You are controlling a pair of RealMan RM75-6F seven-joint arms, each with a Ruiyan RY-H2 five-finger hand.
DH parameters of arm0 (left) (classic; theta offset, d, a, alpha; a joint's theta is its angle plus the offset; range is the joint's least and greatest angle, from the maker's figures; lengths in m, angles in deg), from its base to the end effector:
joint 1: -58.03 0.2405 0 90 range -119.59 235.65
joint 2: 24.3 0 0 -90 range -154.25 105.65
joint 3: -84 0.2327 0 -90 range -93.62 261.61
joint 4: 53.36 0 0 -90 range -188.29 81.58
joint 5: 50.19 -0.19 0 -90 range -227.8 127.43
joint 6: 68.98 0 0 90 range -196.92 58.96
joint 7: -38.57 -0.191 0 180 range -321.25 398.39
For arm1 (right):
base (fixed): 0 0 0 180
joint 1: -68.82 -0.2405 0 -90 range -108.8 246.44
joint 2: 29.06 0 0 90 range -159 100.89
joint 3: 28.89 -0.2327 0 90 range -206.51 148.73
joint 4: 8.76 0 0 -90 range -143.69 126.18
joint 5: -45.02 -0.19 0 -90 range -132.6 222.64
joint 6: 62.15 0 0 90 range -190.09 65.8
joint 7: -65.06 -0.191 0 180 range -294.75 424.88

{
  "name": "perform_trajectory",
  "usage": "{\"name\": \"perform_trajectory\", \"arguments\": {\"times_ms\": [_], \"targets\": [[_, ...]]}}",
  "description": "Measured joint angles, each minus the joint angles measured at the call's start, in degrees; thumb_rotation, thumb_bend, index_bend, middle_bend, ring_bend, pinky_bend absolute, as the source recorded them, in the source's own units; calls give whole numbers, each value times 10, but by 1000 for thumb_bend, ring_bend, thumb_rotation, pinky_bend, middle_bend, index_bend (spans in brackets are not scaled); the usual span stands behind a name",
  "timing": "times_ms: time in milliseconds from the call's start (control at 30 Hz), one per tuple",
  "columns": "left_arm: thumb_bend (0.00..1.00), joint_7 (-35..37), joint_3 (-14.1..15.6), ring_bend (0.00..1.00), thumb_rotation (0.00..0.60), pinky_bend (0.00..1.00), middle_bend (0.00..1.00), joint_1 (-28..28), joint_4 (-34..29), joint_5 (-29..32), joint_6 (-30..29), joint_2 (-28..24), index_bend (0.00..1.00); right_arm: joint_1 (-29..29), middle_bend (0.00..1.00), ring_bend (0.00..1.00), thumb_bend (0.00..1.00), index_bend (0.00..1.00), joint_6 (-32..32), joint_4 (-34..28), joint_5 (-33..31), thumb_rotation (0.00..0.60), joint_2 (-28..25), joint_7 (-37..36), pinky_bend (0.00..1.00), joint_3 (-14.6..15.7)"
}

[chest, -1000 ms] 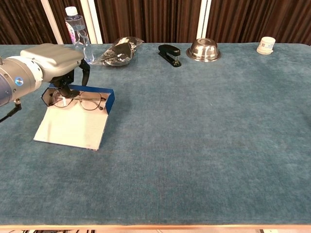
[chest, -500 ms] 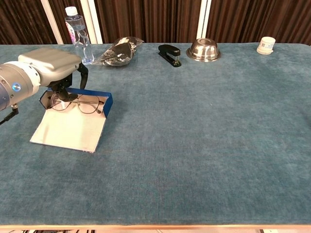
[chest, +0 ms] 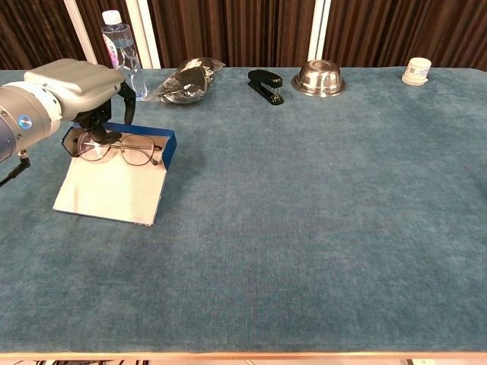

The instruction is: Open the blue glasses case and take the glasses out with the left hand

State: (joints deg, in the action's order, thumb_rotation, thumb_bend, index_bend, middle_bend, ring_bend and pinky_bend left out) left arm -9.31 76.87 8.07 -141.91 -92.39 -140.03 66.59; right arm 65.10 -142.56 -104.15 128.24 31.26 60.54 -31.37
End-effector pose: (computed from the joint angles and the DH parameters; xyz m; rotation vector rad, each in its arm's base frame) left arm -0.1217 0.3800 0.0032 -1.7212 -0.6907 -0.6227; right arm -0.2962 -0.2162 0.1699 1.3507 -1.0507 0.8656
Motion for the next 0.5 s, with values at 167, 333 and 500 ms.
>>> {"name": "perform_trajectory", "arguments": {"times_ms": [167, 333, 500], "targets": [[409, -1, 8, 913, 600, 935, 1000, 6, 1, -18, -1, 3, 538, 0, 0, 0, 116, 0, 0, 0, 0, 600, 0, 0, 212, 0], [410, 2, 8, 913, 600, 935, 1000, 9, 10, -38, -2, 4, 539, 0, 0, 0, 116, 0, 1, 0, -1, 600, 0, 0, 212, 0], [410, 0, 15, 913, 600, 935, 1000, 14, 14, -50, 3, 1, 538, 0, 0, 0, 116, 0, 2, -1, -2, 600, 0, -1, 212, 0]]}}
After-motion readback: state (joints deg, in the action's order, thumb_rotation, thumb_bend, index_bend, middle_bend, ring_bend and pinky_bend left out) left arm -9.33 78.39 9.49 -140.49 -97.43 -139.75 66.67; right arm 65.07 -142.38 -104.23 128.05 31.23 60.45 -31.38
